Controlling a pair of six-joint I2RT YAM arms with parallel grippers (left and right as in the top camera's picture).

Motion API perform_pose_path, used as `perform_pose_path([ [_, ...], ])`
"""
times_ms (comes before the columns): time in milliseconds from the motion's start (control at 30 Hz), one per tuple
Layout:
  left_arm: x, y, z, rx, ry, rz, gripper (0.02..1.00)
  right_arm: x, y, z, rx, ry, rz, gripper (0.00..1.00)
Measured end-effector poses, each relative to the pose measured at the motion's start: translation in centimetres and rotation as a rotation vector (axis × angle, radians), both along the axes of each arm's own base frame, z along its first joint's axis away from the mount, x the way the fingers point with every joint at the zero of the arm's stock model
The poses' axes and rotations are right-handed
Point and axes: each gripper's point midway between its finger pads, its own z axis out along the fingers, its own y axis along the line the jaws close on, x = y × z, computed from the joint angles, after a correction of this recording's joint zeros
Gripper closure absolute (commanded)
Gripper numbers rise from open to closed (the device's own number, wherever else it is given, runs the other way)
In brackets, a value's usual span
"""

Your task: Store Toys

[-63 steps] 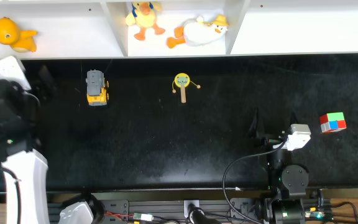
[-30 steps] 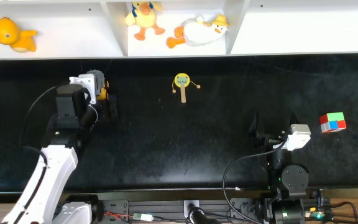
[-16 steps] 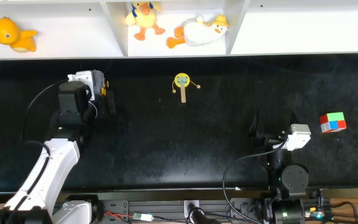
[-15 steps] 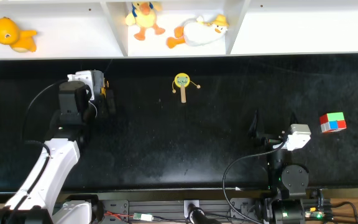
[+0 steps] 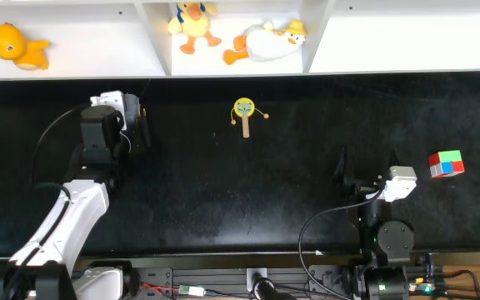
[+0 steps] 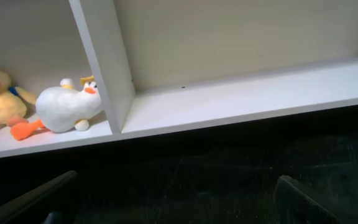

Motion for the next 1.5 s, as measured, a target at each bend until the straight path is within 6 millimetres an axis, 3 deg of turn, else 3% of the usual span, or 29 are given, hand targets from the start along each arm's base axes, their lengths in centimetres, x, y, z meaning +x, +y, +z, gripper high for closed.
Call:
perform_pose_path([
  [267,0.1,0.1,0.2,0.003,-0.008,0.004,0.643,0.0,0.0,0.0,0.0,0.0,0.0,0.005],
  [500,0.2,0.1,0.2,0.002,-0.011,0.004,0.741,0.0,0.0,0.0,0.0,0.0,0.0,0.005],
  [833,-1.5,0.3,0.8,0.009,0.021,0.01,0.792,0.0,0.0,0.0,0.0,0.0,0.0,0.007],
  [1200,-2.7,0.7,6.8,0.02,-0.134,0.027,0.809,0.0,0.0,0.0,0.0,0.0,0.0,0.005],
  [1500,-1.8,0.8,8.8,0.022,-0.202,0.032,0.818,0.0,0.0,0.0,0.0,0.0,0.0,0.007],
])
